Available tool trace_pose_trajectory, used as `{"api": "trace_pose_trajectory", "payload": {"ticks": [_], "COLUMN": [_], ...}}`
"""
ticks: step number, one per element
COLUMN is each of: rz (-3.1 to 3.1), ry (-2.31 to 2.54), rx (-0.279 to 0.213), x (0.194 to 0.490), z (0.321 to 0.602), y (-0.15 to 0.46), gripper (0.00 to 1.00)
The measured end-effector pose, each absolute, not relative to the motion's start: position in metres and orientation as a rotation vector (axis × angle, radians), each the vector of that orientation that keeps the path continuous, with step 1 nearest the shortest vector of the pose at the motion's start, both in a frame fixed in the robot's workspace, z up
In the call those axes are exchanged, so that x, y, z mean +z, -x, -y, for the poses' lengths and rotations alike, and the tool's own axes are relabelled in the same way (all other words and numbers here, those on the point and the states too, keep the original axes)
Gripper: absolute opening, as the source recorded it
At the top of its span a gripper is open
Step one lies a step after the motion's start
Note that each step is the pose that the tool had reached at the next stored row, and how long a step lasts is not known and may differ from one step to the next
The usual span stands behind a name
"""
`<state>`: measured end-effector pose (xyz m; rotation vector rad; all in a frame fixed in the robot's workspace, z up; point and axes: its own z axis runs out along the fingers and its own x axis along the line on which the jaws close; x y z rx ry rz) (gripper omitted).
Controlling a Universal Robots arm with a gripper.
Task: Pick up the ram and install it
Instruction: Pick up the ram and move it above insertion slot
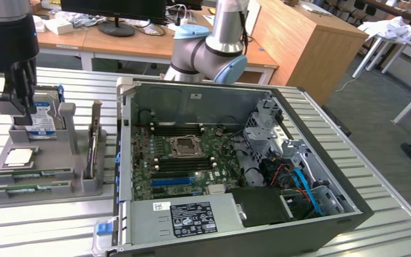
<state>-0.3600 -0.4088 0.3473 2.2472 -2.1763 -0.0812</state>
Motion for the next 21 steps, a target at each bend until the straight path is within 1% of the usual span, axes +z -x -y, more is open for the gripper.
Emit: {"api": "trace_pose_trajectory", "payload": {"ticks": [21], "rz": [2.176], "ry": [-2.247], "rx": [-0.081], "x": [0.324], "z": [0.409], "y": [0.36], "gripper": [0.36]}}
